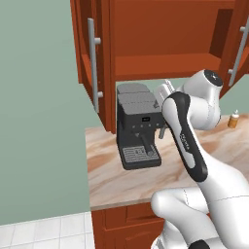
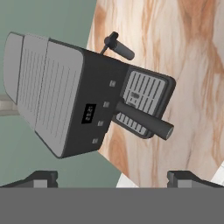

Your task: Close all open cabinet doors.

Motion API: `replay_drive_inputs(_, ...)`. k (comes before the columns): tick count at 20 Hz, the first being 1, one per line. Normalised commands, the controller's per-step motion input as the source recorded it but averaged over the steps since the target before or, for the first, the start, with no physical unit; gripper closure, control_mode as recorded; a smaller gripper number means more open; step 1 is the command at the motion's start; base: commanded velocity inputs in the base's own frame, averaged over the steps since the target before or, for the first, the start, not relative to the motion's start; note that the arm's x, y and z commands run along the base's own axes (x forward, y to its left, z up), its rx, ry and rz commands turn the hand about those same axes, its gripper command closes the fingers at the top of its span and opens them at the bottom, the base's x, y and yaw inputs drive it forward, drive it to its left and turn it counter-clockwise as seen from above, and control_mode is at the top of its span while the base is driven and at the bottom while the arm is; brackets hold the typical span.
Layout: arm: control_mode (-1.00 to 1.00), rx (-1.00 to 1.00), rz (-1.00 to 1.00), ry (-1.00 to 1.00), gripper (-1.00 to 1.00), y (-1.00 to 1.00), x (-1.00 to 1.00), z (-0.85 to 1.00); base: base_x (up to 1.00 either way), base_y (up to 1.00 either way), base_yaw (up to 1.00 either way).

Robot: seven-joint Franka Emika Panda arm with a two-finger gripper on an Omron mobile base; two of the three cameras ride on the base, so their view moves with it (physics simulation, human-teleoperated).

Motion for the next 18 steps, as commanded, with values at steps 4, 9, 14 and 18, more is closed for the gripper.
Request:
replay_drive_inputs(4,1.0,0.0,0.0,0.0,-1.0,0.0,0.0,0.0,0.0,0.0,0.0)
replay_drive_inputs(9,1.0,0.0,0.0,0.0,-1.0,0.0,0.0,0.0,0.0,0.0,0.0)
replay_drive_inputs(14,1.0,0.0,0.0,0.0,-1.0,0.0,0.0,0.0,0.0,0.0,0.0)
replay_drive_inputs(18,1.0,0.0,0.0,0.0,-1.0,0.0,0.0,0.0,0.0,0.0,0.0)
